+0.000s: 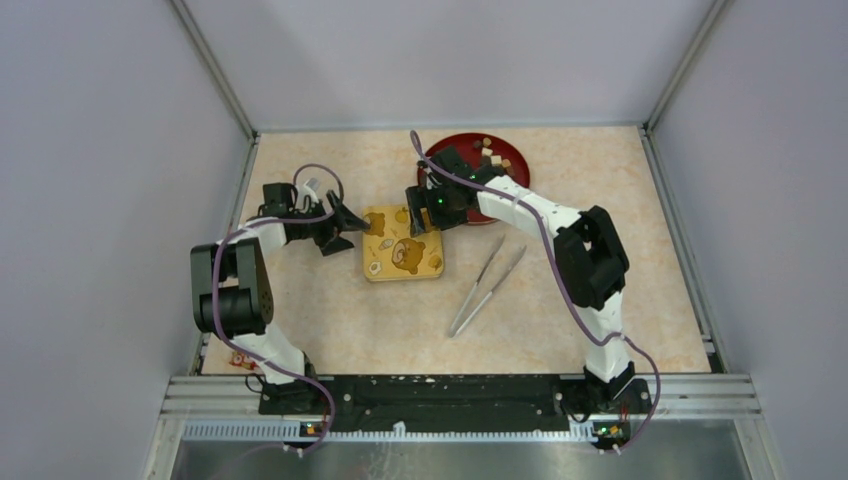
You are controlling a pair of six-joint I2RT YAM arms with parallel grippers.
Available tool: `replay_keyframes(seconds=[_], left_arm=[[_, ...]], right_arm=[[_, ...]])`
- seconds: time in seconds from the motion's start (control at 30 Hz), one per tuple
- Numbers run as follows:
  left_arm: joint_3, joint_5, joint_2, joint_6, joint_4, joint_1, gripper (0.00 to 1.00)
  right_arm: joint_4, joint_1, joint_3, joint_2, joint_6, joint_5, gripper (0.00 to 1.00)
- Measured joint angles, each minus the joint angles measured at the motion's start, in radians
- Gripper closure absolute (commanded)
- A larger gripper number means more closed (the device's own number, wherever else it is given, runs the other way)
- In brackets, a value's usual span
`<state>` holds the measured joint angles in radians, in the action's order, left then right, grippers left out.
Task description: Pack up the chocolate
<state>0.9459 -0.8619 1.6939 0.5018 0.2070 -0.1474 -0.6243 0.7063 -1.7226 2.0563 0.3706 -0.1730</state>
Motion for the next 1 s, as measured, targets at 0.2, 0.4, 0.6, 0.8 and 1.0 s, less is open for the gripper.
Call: replay_keyframes(seconds=[0.2,0.4,0.6,0.8,1.0], left_arm=[[0.003,0.016,0.002,-0.005,0.01,0.0,0.32],[0.041,0.018,0.009,-0.003,0.015,0.0,0.4],[0.063,0.018,0.019,0.001,0.014,0.0,0.4],[0.079,0.015,0.051,0.006,0.011,0.01,0.5],[0.094,0.021,0.077,0.009,0.011,0.019,0.62]], right_arm=[[0.006,0.0,0.0,0.0,0.001,0.002,0.24],[0.006,0.0,0.0,0.0,0.004,0.005,0.25],[0.006,0.0,0.0,0.0,0.006,0.013,0.34],[0.008,-0.002,-0.002,0.0,0.007,0.019,0.48],[0.007,-0.009,-0.02,0.018,0.006,0.042,0.54]])
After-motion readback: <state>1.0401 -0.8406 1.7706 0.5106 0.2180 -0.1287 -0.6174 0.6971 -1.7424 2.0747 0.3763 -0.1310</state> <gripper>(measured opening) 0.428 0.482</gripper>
